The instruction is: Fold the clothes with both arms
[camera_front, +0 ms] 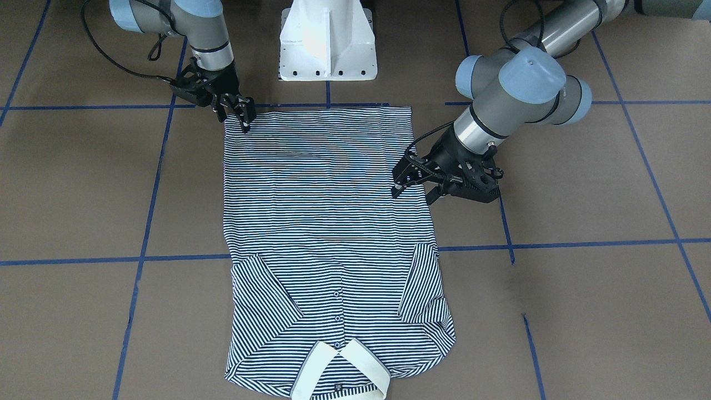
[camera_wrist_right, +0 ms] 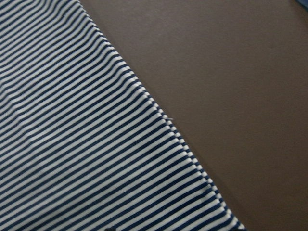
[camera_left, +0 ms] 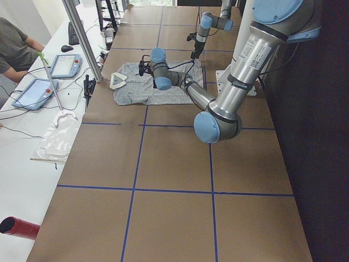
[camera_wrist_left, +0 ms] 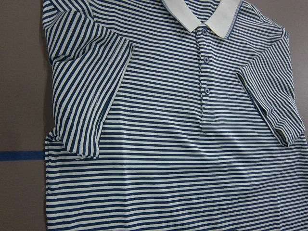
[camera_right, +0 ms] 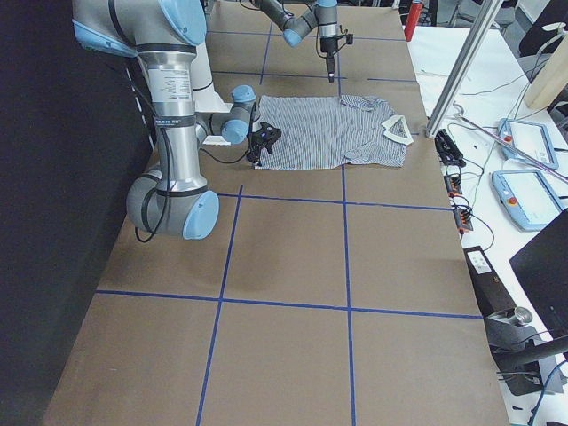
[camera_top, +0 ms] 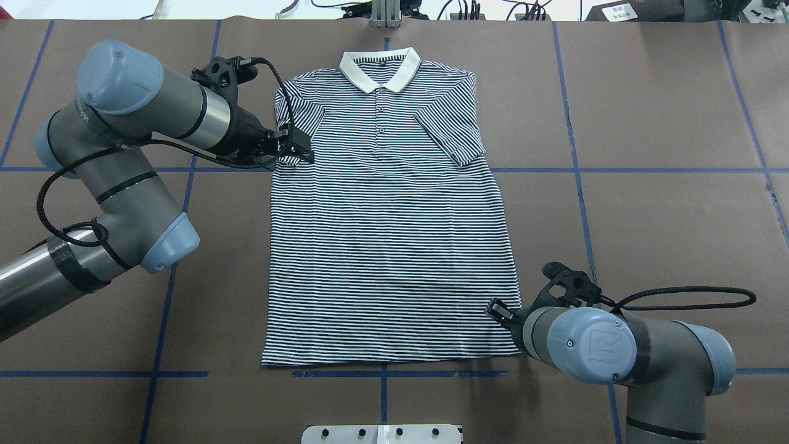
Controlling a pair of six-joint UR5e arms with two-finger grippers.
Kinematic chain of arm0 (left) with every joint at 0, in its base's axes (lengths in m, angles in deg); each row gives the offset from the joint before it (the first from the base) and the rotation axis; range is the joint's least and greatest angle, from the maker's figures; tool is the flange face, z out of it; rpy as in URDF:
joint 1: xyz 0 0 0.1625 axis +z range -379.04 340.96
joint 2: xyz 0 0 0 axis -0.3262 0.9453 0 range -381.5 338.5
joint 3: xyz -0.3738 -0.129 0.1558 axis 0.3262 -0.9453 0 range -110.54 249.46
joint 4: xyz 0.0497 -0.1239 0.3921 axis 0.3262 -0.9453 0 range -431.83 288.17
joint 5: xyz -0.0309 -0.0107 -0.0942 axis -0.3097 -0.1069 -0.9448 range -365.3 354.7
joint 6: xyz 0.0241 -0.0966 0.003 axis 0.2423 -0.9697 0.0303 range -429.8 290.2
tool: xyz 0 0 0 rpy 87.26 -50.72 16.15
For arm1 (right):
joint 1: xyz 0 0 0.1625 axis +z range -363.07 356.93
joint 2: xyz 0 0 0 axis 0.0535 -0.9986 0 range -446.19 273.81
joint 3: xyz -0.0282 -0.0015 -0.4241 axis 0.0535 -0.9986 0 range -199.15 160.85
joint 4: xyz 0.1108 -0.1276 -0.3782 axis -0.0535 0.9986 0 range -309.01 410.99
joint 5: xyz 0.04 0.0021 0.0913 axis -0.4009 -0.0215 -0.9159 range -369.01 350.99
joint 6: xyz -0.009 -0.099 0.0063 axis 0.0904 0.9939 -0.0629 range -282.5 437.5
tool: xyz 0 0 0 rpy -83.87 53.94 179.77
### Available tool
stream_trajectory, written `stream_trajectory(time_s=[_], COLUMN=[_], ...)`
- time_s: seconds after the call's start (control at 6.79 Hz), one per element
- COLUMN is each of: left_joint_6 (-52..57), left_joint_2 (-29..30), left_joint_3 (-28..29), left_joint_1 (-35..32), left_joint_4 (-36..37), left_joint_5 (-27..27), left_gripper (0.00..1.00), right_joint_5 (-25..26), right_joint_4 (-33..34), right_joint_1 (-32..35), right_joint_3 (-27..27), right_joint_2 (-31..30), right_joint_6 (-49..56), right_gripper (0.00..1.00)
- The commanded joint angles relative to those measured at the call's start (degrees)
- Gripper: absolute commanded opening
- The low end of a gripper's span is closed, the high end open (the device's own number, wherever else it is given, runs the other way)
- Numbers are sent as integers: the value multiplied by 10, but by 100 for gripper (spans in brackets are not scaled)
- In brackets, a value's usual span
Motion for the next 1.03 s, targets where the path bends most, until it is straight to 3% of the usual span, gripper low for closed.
stream_trajectory(time_s=[0.0, 0.15, 0.29, 0.44, 0.59, 0.88], left_joint_6=[-1, -1, -2, -2, -5, -12], left_joint_2=[1, 1, 1, 1, -1, -5], left_joint_3=[0, 0, 0, 0, -1, -8], left_joint_1=[1, 1, 1, 1, 1, 0], left_joint_4=[-4, -7, -7, -7, -7, -6], left_joint_5=[1, 1, 1, 1, 1, 1], left_gripper=[86, 87, 88, 88, 92, 96], right_joint_5=[-4, -4, -5, -6, -10, -9], right_joint_4=[7, 6, 6, 6, 5, 4], right_joint_1=[-11, -19, -21, -23, -23, -22], right_joint_3=[6, 8, 9, 9, 11, 14], right_joint_2=[-13, -22, -30, -30, -28, -23], right_joint_6=[-3, -5, -6, -9, -11, -10], right_gripper=[72, 69, 54, 13, 0, 0])
